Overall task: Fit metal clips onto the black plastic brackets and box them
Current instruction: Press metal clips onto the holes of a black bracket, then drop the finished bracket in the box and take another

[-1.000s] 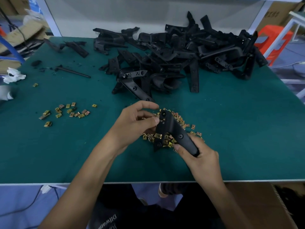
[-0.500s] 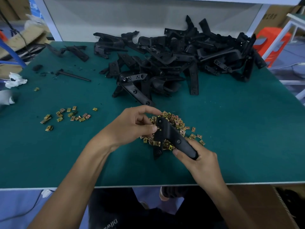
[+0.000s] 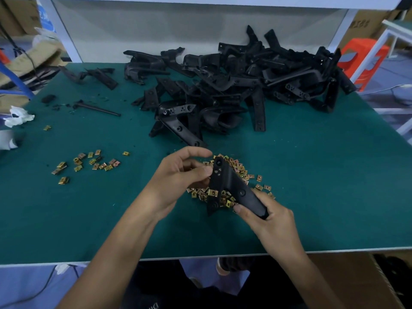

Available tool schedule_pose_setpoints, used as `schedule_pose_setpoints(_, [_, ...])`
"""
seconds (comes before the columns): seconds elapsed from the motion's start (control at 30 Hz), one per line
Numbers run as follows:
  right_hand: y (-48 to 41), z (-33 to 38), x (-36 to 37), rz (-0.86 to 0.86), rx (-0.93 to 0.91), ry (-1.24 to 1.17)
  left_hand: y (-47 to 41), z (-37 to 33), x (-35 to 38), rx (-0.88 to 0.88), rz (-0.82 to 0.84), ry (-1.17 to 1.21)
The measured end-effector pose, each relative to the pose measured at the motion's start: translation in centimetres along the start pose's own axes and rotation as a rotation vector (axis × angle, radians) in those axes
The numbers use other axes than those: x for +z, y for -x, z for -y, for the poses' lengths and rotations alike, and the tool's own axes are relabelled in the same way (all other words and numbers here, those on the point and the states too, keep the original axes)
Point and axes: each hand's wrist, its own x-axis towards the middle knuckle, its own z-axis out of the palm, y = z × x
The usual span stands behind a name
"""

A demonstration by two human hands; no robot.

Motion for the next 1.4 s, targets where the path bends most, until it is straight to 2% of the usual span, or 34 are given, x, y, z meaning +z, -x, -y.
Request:
schedule_pose_setpoints(0.17, [0.0,-0.2,-0.1,0.001,-0.011,0.032,0.2,0.0,-0.3,-0.011,0.009,-0.028])
schedule_pose_setpoints(0.43, [0.3,0.4,-0.1,-0.003,-0.026,0.187,-0.1,-0.4,-0.3,-0.056,0.060,-0.237])
schedule_pose_setpoints(0.73, [0.4,0.1,0.0,-0.064,-0.010,0.145,-0.1,-0.8,0.7,-0.025,0.055,-0.251])
schedule_pose_setpoints(0.9, [1.3,0.6,0.1,-0.166,-0.009,0.008,0.6,-0.5,3.6,0.095,-0.048,-0.247])
schedule_pose_setpoints(1.0, [4.1,0.5,-0.8,-0.214,0.037,-0.027,0.7,0.1,5.6,0.146,-0.016,-0.288])
schedule_pose_setpoints(1.13, [9.9,-1.0,-3.6,-0.414,0.168,-0.025,0.1,2.2,7.4,0.191,0.092,-0.378])
schedule_pose_setpoints(1.23, [14.4,-2.2,-6.4,-0.579,0.312,-0.068,-1.0,4.5,8.4,0.110,0.200,-0.393])
schedule_pose_setpoints(1.4, [18.8,-5.2,-15.2,-0.909,0.438,-0.080,-2.0,6.5,10.4,0.097,0.332,-0.457])
